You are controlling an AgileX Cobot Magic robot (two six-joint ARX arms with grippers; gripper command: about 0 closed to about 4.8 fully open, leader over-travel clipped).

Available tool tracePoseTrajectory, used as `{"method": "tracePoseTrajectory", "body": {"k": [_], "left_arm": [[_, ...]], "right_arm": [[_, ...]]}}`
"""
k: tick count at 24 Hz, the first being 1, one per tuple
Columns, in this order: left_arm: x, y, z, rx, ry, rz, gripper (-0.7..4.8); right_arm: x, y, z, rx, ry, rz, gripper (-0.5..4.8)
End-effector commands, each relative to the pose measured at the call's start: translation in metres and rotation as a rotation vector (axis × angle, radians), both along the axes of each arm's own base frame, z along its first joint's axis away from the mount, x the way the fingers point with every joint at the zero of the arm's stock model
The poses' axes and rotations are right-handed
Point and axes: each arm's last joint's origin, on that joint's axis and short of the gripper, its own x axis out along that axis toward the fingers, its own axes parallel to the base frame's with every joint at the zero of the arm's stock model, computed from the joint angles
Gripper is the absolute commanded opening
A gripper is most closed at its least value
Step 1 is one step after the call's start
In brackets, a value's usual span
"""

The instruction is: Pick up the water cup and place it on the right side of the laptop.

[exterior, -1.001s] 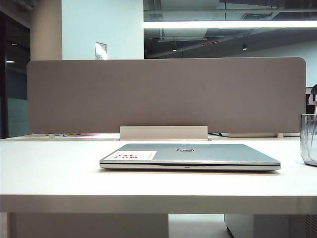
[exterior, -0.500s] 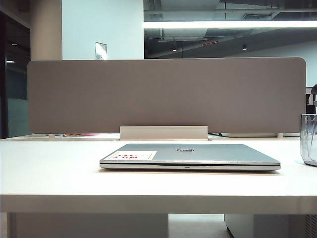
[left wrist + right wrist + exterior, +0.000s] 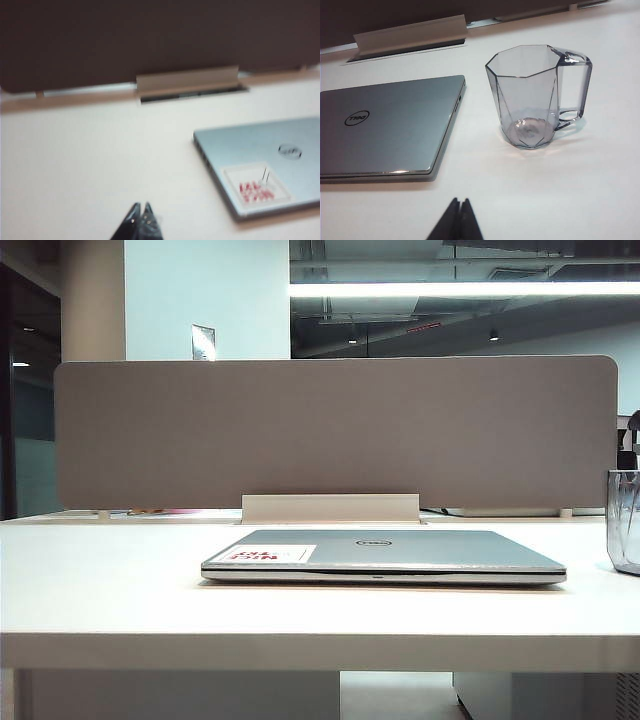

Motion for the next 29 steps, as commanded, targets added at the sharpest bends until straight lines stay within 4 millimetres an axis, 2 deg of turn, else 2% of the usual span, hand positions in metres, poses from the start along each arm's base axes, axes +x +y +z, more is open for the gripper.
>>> {"method": "tracePoseTrajectory", "body": {"k": [1,6,17,23,25,29], "left_arm": [[-0.002,0.001,-0.005,0.005,-0.058,0.029,-0.04],[-0.005,0.004,-0.024,0.011,-0.098,0.054,-0.04],[-0.004,0.004,-0.026,0.103,-0.116,0.064,-0.04],[0.001,0.003,-0.039,0.068,-0.201,0.063,-0.03],[0.001,0.005,-0.038,0.039,-0.201,0.1,-0.03],[0.001,0.01,-0.038,0.0,-0.189,0.282,-0.03]], "right_arm": [[0.0,0.0,-0.001,-0.004,-0.008,-0.001,-0.01],[0.0,0.0,-0.001,-0.004,-0.008,-0.001,-0.01],[0.0,0.0,-0.001,-0.004,-0.008,-0.001,-0.01],[0.0,0.0,-0.001,-0.004,-0.008,-0.001,-0.01],[0.0,0.0,-0.001,-0.004,-0.008,-0.001,-0.01],[0.0,0.0,-0.001,-0.004,-0.008,-0.001,-0.01]]}}
